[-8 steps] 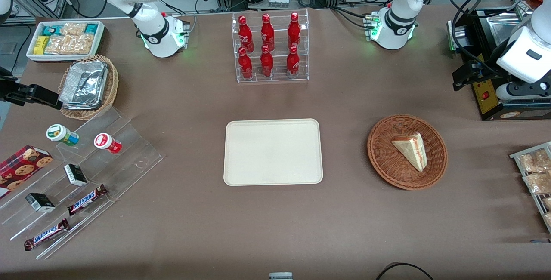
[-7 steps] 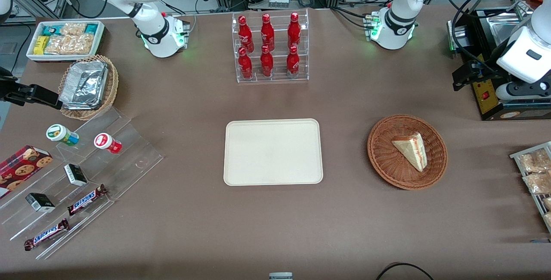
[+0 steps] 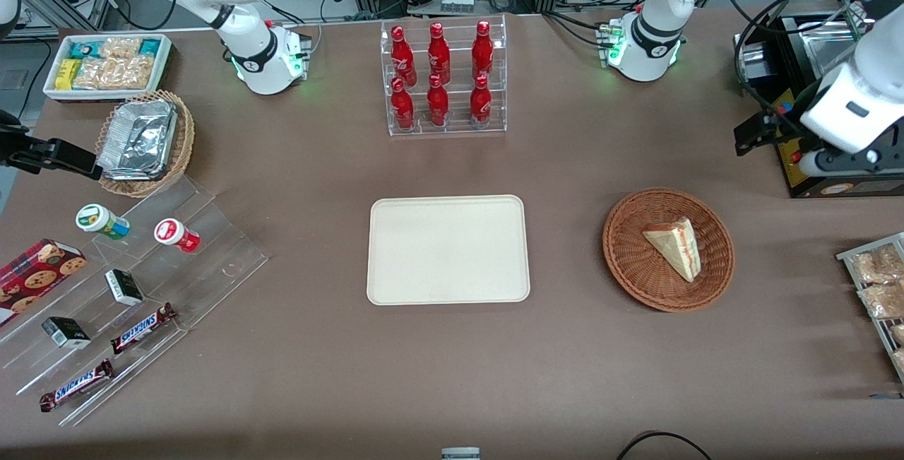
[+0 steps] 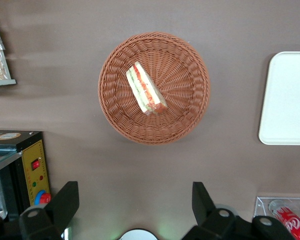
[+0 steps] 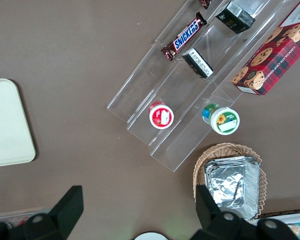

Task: Place sandwich from basket to tray
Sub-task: 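Move the left gripper over the wrapped sandwich in the wicker basket, then lower the left gripper and close it on the sandwich's wrapped edge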

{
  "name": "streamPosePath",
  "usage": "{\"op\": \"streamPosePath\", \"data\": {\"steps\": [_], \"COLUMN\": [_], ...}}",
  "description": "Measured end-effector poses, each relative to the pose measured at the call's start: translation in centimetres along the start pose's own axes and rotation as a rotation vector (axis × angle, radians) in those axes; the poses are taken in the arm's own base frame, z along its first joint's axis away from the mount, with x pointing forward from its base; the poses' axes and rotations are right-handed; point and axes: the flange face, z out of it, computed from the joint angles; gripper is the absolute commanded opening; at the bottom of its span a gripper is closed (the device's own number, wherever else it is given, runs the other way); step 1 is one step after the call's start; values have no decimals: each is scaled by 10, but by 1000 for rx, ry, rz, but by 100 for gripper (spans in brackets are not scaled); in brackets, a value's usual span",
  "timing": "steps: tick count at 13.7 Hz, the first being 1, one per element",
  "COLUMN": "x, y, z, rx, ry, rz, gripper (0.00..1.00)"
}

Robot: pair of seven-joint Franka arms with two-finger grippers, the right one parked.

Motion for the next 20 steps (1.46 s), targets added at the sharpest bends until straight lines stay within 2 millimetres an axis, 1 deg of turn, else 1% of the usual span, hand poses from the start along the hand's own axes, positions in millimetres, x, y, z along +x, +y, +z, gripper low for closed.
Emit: {"op": "streamPosePath", "data": {"steps": [3, 6, 9, 11, 13, 14, 15, 17, 20], "x": [11, 18, 22, 23, 19, 18, 17, 21, 27], "y": [-8, -7, -5, -3, -2, -2, -1, 0, 2], "z": [48, 92, 135, 170, 204, 218, 227, 239, 255], "rx": [-2, -5, -9, -15, -26, -29, -32, -38, -45], "ry": [-6, 7, 17, 39, 66, 67, 66, 74, 80], "rz": [-27, -126, -181, -223, -299, -351, -404, -488, -545], "gripper": [100, 100, 100, 100, 100, 100, 100, 100, 100]}}
